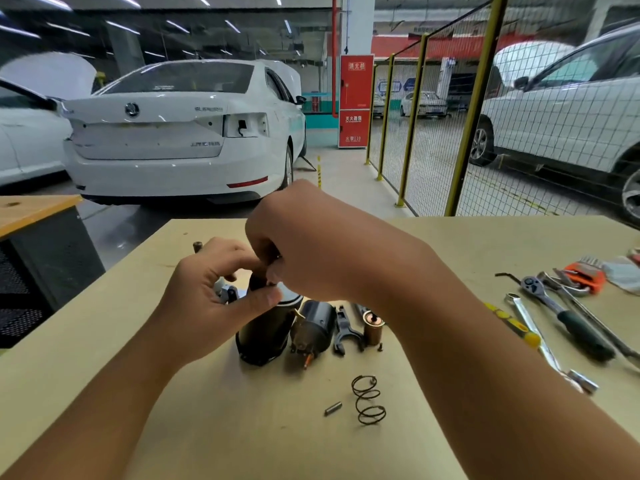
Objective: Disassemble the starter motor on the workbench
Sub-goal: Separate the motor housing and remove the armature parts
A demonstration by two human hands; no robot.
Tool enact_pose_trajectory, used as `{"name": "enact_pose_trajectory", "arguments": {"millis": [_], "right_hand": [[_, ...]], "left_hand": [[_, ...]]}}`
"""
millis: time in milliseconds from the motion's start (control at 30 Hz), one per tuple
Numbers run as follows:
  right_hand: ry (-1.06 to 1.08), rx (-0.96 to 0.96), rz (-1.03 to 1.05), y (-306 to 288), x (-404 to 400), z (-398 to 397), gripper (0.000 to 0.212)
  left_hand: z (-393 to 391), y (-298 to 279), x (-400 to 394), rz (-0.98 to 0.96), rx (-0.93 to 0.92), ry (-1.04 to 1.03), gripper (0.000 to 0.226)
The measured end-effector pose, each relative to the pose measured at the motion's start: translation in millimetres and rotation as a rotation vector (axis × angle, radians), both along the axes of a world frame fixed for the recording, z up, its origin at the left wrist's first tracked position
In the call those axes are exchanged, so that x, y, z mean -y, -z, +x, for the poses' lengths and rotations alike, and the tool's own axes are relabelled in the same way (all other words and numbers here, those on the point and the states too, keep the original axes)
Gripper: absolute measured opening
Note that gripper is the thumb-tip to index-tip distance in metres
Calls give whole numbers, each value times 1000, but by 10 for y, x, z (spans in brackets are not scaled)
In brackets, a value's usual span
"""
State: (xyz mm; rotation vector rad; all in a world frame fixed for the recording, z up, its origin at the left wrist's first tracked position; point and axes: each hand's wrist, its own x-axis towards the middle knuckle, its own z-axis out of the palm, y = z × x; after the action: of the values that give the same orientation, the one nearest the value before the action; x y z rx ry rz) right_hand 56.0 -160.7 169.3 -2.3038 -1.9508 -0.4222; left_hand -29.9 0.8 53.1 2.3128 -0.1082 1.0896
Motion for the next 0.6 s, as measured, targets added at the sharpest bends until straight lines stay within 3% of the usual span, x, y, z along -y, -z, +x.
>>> {"name": "enact_pose_trajectory", "arguments": {"millis": [100,200,300,433,600], "right_hand": [[-41,-18,5,-2,-6,0,15],[-21,-64,28,32,-27,1,5],[64,-150,34,89,-52,34,22],[38,-79,6,78,-48,7,3],[-5,-40,-24,51,-17,-17,14]], "left_hand": [[-6,-12,-13,7,-49,9,25],[5,-18,24,33,-20,-8,26],[6,-16,60,20,-9,-26,25],[-3,-29,46,-16,-25,-35,33],[-42,-67,20,-54,-52,-8,22]]}}
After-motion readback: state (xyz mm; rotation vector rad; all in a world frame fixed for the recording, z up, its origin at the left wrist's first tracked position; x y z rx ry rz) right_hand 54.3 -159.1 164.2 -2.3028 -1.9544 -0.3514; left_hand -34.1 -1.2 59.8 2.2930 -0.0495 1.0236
